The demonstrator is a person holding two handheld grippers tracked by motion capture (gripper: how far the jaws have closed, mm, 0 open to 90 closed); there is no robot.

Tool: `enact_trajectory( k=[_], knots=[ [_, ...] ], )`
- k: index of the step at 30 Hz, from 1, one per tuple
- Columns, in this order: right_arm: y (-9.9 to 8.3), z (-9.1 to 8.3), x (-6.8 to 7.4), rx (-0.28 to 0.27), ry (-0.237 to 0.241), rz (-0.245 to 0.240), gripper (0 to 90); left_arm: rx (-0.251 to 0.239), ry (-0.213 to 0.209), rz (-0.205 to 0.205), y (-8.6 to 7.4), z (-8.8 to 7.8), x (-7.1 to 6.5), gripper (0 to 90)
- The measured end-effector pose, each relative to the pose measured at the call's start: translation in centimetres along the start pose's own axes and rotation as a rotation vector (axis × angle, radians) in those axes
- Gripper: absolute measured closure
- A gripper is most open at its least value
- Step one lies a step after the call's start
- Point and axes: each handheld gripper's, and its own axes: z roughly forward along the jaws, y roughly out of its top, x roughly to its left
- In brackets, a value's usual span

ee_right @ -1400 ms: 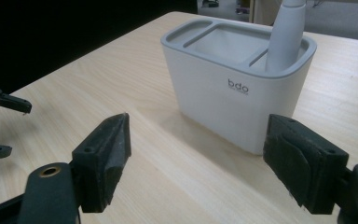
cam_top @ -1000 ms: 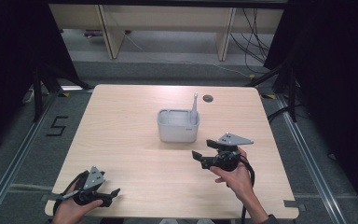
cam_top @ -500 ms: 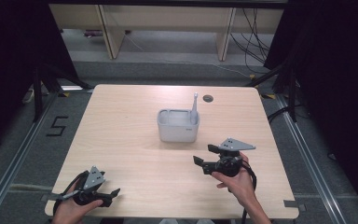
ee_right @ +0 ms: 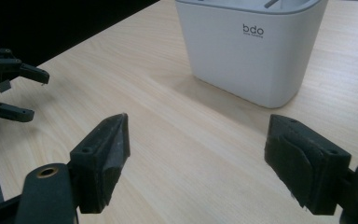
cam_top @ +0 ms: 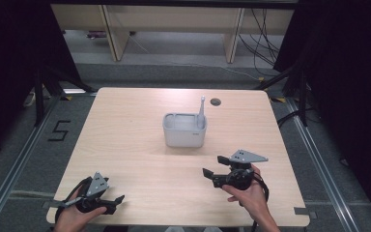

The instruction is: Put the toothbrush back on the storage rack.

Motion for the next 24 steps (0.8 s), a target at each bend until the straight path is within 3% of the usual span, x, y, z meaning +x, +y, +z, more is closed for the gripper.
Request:
enact_trajectory(
  k=[3, 6, 7, 8, 12, 16, 18, 19, 20, 22, 24],
  knots=[
    [-0.4, -0.4, 0.2, 0.010, 0.000, 0.045, 20.7, 0.009, -0.002, 0.002, 0.0, -0.1, 0.0, 15.8],
    [-0.8, -0.5, -0.2, 0.010, -0.005, 0.029, 20.0, 0.011, 0.002, 0.005, 0.0, -0.1, 0.0, 15.8],
    [-0.9, -0.7, 0.0, 0.022, -0.004, 0.059, 19.7, 0.010, 0.006, 0.001, 0.0, 0.0, 0.0, 15.8],
    [-1.0, -0.8, -0.4, 0.015, -0.022, 0.020, 18.8, 0.007, 0.011, 0.000, 0.0, 0.0, 0.0, 15.8],
    [-1.5, -1.0, -0.5, 0.031, -0.012, 0.030, 18.7, 0.011, -0.001, 0.002, 0.0, -0.1, 0.0, 15.8],
    [-1.9, -1.3, -0.6, 0.031, -0.031, 0.020, 18.7, 0.009, 0.003, 0.002, 0.0, -0.1, 0.0, 15.8],
    [-2.1, -1.5, -0.4, 0.051, -0.027, 0.044, 18.7, 0.008, 0.004, 0.001, 0.0, -0.1, 0.0, 15.8],
    [-2.2, -1.4, -0.5, 0.042, -0.033, 0.018, 18.7, 0.008, 0.003, 0.001, 0.0, -0.1, 0.0, 15.8],
    [-2.2, -1.6, -0.3, 0.053, -0.036, 0.041, 18.7, 0.006, -0.002, 0.001, 0.0, -0.1, 0.0, 15.8],
    [-2.4, -1.6, -0.5, 0.049, -0.035, 0.011, 18.6, 0.007, -0.002, 0.002, 0.0, -0.1, 0.0, 15.8],
    [-2.6, -1.6, -0.4, 0.047, -0.044, 0.020, 18.6, 0.005, -0.002, 0.001, 0.0, -0.1, 0.0, 15.8]
  ],
)
